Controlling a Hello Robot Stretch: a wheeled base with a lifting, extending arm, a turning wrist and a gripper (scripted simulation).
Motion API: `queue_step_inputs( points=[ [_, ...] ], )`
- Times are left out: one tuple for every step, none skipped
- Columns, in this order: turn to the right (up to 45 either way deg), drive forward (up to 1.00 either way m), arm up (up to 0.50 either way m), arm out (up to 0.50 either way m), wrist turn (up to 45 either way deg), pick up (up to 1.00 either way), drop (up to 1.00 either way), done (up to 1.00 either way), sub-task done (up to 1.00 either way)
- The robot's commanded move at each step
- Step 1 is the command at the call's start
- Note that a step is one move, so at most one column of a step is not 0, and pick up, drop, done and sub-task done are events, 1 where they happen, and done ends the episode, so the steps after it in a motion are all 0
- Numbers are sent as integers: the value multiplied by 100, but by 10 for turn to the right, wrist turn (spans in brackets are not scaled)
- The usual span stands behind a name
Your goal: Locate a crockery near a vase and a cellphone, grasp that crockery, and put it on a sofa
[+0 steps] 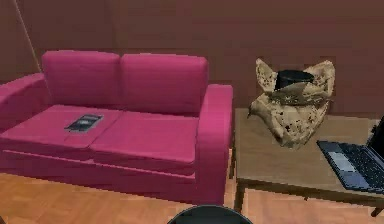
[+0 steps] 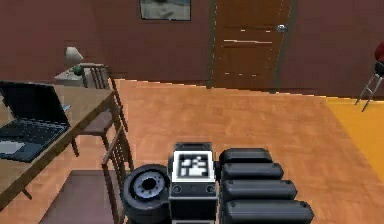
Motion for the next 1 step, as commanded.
queue_step_inputs(
  points=[
    [0,75,0,0,0,0,0,0,0]
  ],
)
